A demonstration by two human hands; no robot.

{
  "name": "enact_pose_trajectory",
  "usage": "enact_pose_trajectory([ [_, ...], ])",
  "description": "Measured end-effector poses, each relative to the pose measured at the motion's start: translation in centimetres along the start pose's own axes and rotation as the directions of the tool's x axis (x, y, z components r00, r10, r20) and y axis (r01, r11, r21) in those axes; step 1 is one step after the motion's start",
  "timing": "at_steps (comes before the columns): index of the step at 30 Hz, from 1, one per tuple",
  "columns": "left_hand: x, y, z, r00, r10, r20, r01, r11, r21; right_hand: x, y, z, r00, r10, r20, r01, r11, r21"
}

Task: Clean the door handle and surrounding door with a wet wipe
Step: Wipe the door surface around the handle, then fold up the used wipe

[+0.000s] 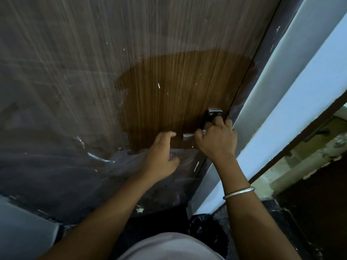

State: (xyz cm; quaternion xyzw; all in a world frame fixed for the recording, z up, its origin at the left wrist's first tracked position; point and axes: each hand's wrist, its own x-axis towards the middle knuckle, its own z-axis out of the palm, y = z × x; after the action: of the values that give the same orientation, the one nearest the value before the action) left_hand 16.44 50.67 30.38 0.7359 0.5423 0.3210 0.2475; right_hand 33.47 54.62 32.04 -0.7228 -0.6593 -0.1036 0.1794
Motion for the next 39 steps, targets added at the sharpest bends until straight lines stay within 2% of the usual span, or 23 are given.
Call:
enact_pose_trajectory([
  [3, 0.0, -0.4, -0.2, 1.000, 0.004, -0.009, -0.004, 1.000, -0.008, 0.3, -0.3, 0.3, 1.000, 0.019, 0.020, -0.019, 1.000, 0.006],
  [8, 0.2, -0.8, -0.5, 0.999, -0.032, -0.006, 0.032, 0.999, -0.003, 0.2, -1.0, 0.4, 0.994, 0.081, 0.072, -0.090, 0.988, 0.126],
  [11, 0.5, -0.5, -0.5, 0.999, -0.043, 0.016, 0.043, 0.999, 0.002, -0.2, -2.7, 0.2, 0.992, 0.040, 0.121, -0.055, 0.991, 0.121],
  [15, 0.8, -0.2, -0.2, 1.000, -0.005, 0.015, 0.004, 1.000, 0.008, -0.8, -4.5, 0.4, 0.994, -0.047, 0.096, 0.032, 0.989, 0.145],
  [20, 1.3, -0.2, 0.0, 1.000, 0.003, 0.010, -0.003, 1.000, -0.006, -1.2, -3.6, 1.1, 0.995, -0.046, 0.085, 0.020, 0.957, 0.289],
  [25, 1.0, 0.0, 0.0, 0.999, 0.033, 0.019, -0.032, 0.999, -0.035, -1.1, -3.6, 1.3, 0.998, -0.039, 0.041, 0.011, 0.844, 0.536],
  [29, 0.9, 0.1, -0.3, 0.999, 0.039, -0.004, -0.039, 0.998, -0.058, -1.4, -3.6, 1.0, 0.996, -0.093, -0.017, 0.086, 0.820, 0.566],
  [35, 0.8, 0.7, -1.1, 0.995, 0.074, -0.060, -0.083, 0.984, -0.155, -1.8, -3.5, -0.9, 0.991, -0.074, -0.108, 0.127, 0.750, 0.650],
  [39, 0.7, 1.7, -1.9, 0.990, 0.101, -0.101, -0.125, 0.958, -0.260, -2.4, -3.7, -2.3, 0.993, -0.025, -0.114, 0.106, 0.599, 0.794],
])
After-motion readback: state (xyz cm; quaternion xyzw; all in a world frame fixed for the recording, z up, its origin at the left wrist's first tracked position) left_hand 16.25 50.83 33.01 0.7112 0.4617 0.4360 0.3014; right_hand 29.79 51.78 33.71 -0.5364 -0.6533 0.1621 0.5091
